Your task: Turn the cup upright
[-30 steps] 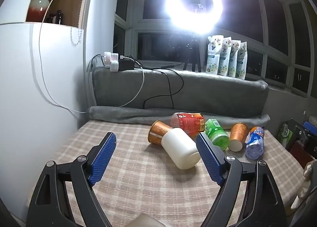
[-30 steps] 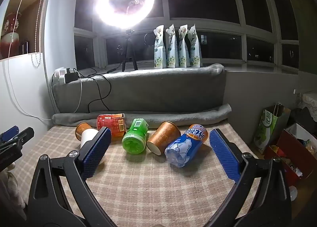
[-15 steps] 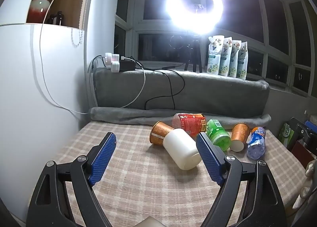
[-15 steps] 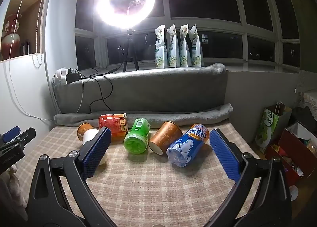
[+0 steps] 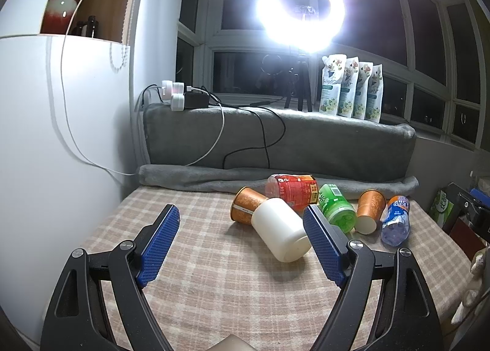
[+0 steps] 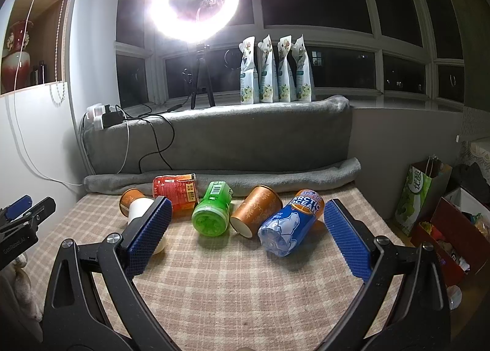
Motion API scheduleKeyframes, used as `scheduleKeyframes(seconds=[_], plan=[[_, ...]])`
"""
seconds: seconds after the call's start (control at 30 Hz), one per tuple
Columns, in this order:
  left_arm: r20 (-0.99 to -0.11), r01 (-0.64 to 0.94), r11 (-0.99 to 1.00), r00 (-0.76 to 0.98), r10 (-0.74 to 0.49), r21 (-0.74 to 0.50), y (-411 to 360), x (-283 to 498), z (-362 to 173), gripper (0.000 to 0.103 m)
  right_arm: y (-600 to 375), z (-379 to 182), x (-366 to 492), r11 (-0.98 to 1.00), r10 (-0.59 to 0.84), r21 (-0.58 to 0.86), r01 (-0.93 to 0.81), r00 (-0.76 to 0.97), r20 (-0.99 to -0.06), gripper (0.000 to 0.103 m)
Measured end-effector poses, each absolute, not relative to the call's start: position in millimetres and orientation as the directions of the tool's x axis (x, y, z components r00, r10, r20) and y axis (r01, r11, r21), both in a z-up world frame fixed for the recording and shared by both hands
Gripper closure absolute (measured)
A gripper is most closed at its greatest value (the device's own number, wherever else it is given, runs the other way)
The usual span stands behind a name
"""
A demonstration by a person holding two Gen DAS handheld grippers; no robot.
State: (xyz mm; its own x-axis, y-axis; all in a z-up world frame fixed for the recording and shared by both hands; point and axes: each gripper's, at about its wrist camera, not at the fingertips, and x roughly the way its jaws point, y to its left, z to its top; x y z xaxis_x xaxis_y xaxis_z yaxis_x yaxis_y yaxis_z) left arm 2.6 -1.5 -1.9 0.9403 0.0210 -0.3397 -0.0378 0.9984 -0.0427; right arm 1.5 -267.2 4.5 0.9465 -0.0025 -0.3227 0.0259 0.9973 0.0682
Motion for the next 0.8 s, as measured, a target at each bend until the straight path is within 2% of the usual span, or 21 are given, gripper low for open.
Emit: scheduleKeyframes(seconds=[0.8], plan=[[-0.317,-0.049,0.997,0.948,0.026,-0.062,3.8,-4.7,5.6,0.02,-268.8,6.3,1.2,0.997,-0.002,0.076,0.028,0.946,-0.325,0.002]])
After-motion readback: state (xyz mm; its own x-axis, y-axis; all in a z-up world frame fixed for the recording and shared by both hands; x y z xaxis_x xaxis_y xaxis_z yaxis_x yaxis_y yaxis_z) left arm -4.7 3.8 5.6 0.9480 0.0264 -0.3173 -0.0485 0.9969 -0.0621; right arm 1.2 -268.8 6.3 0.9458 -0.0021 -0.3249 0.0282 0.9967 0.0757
